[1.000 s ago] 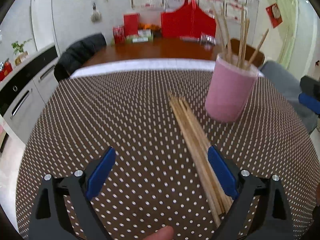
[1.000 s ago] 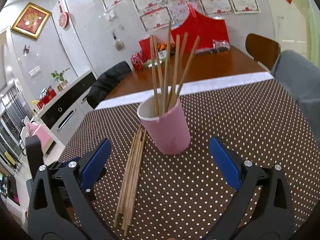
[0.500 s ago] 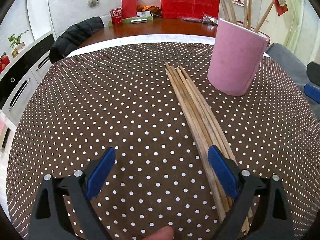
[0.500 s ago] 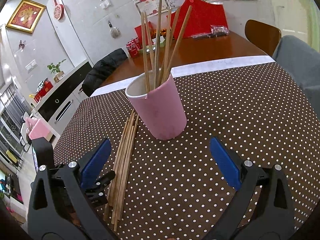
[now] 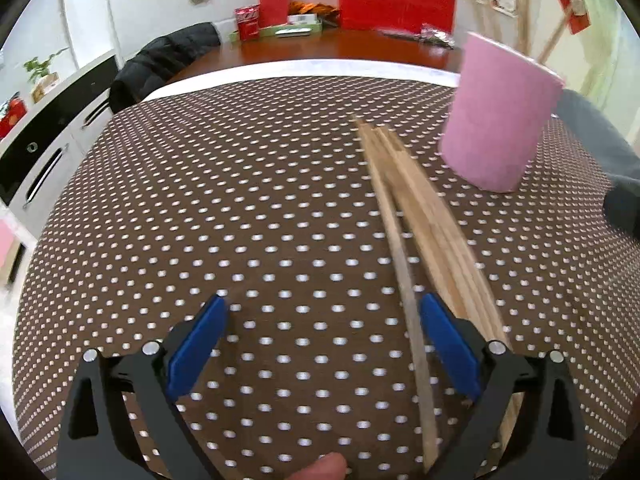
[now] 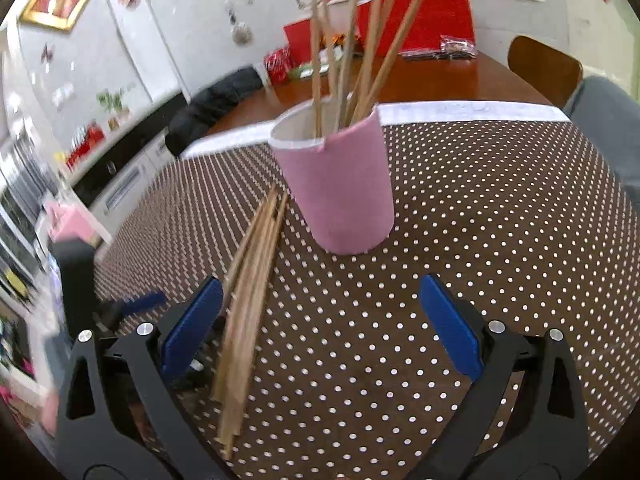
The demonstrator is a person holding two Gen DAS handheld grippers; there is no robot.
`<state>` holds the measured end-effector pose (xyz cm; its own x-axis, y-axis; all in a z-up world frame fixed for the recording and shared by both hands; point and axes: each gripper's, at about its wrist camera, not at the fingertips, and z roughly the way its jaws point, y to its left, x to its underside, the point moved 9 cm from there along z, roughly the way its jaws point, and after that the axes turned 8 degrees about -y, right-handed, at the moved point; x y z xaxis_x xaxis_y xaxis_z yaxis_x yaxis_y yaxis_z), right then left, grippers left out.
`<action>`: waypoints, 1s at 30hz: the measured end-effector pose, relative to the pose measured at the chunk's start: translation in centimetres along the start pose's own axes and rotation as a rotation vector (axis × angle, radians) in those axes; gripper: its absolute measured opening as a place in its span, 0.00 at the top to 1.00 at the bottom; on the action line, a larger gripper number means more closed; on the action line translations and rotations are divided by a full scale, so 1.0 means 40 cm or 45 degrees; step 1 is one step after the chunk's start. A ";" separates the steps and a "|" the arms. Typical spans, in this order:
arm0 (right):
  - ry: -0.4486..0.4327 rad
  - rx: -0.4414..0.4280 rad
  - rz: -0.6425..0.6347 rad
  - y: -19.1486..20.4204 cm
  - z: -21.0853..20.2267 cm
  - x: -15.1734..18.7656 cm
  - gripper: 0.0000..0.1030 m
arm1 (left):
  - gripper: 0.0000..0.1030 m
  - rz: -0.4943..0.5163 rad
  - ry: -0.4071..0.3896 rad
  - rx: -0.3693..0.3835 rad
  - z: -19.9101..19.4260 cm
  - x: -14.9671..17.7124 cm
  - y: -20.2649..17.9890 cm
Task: Organize utensils
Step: 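Move both open tools back down to the chopstick pile, then close the left tool on a chopstick while the right tool grasps another chopstick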
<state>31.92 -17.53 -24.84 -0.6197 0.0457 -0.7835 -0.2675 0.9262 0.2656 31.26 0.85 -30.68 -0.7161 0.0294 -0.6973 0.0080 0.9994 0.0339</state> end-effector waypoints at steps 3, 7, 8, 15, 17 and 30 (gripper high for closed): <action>0.085 0.011 -0.072 0.014 0.042 0.034 0.06 | 0.07 0.001 0.002 -0.007 -0.003 0.002 0.025; 0.147 0.013 -0.128 0.033 0.093 0.065 0.06 | 0.07 0.010 -0.001 -0.004 -0.002 0.002 0.043; 0.159 0.019 -0.146 0.039 0.105 0.069 0.06 | 0.07 0.009 0.000 0.001 0.004 -0.002 0.051; 0.194 0.097 -0.251 0.044 0.148 0.084 0.13 | 0.07 0.002 0.002 0.011 0.016 -0.007 0.067; 0.201 0.097 -0.252 0.049 0.148 0.085 0.13 | 0.07 0.012 -0.001 0.011 0.020 -0.010 0.069; 0.205 0.126 -0.343 0.099 0.194 0.049 0.13 | 0.07 0.003 0.003 0.011 0.040 -0.021 0.094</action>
<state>35.37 -10.87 -29.67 -0.6470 -0.2582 -0.7175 -0.3696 0.9292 -0.0011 33.01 4.62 -31.10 -0.7177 0.0315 -0.6956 0.0156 0.9995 0.0292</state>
